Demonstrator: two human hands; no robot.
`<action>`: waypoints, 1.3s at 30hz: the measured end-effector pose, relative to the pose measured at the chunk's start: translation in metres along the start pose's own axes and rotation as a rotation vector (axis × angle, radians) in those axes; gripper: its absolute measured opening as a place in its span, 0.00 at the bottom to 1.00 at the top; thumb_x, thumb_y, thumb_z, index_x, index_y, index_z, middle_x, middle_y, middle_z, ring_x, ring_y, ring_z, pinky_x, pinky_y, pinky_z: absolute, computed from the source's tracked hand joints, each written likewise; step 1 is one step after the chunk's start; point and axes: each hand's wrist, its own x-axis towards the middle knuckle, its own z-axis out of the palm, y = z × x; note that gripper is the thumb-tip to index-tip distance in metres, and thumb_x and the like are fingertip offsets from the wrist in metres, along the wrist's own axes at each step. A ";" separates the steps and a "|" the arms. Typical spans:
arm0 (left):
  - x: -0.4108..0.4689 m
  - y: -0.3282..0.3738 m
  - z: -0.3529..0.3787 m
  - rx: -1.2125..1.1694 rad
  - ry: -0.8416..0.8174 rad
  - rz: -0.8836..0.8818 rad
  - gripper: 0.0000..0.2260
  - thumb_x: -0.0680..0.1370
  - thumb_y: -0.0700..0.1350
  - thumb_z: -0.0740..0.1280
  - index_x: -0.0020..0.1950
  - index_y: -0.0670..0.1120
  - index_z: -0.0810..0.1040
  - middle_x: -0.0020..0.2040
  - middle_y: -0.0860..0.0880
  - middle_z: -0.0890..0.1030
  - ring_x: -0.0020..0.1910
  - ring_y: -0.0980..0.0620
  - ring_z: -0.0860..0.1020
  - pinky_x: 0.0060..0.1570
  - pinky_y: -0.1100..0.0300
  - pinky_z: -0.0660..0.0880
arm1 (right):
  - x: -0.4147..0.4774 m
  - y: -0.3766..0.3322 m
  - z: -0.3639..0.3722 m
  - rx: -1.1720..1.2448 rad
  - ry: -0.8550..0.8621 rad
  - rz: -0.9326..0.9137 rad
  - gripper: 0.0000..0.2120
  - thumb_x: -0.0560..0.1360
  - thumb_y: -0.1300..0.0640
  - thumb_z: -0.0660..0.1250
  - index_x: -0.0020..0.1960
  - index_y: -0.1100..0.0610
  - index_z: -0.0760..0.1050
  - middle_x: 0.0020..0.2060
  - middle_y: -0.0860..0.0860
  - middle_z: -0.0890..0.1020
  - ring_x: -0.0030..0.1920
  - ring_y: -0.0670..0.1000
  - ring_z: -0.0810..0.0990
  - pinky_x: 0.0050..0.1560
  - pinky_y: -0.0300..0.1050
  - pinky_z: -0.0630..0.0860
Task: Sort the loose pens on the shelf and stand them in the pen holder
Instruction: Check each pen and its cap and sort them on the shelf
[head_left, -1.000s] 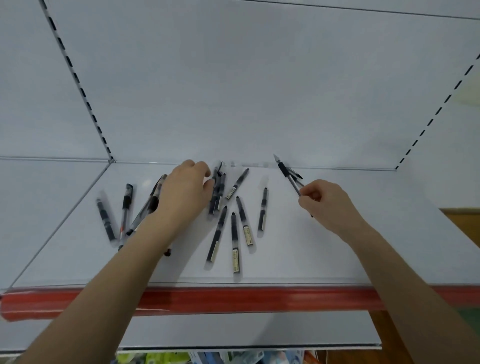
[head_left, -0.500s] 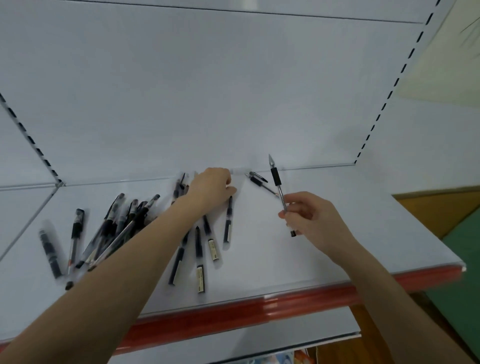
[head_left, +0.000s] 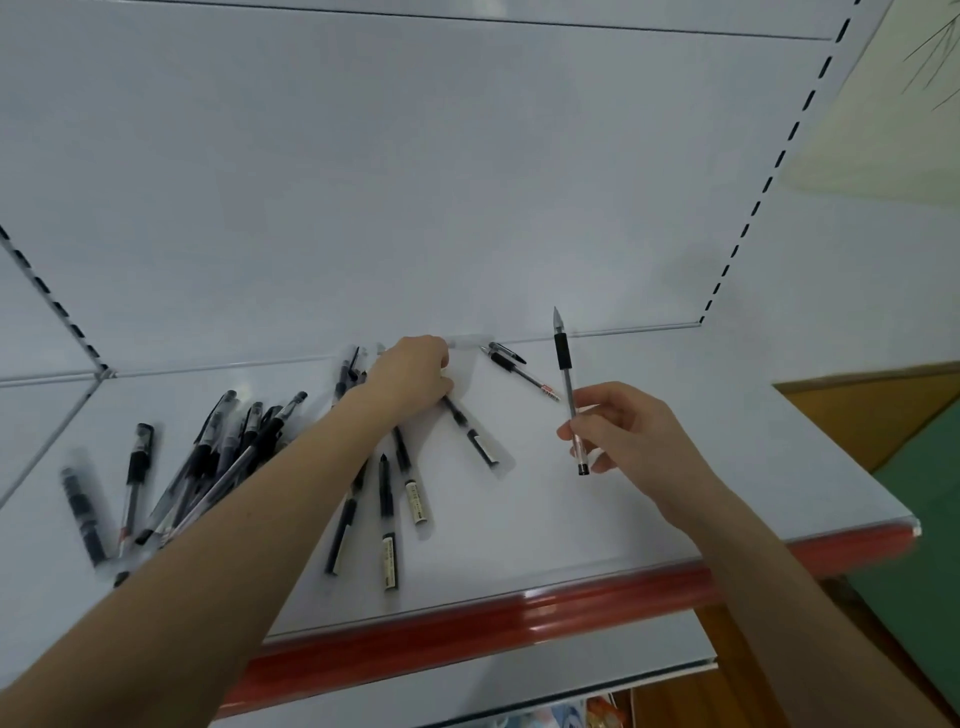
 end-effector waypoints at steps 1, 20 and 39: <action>0.001 0.000 0.001 0.002 0.002 0.002 0.04 0.75 0.40 0.63 0.47 0.46 0.69 0.46 0.48 0.71 0.44 0.49 0.69 0.36 0.59 0.65 | 0.000 0.001 -0.001 -0.008 0.009 0.001 0.08 0.73 0.66 0.64 0.47 0.54 0.75 0.32 0.48 0.82 0.29 0.41 0.78 0.30 0.34 0.74; 0.049 0.044 0.027 0.113 -0.014 0.298 0.12 0.78 0.42 0.57 0.50 0.39 0.78 0.52 0.41 0.79 0.52 0.41 0.75 0.53 0.49 0.72 | 0.002 0.023 -0.019 -0.190 0.085 0.028 0.04 0.74 0.62 0.63 0.47 0.56 0.74 0.36 0.51 0.83 0.25 0.37 0.73 0.31 0.33 0.70; -0.064 0.021 -0.048 -0.960 0.181 0.254 0.09 0.78 0.37 0.62 0.51 0.46 0.80 0.35 0.56 0.78 0.34 0.62 0.76 0.36 0.74 0.73 | -0.005 -0.017 -0.009 -0.132 0.089 -0.359 0.05 0.71 0.53 0.58 0.39 0.52 0.71 0.25 0.46 0.67 0.26 0.44 0.63 0.25 0.33 0.62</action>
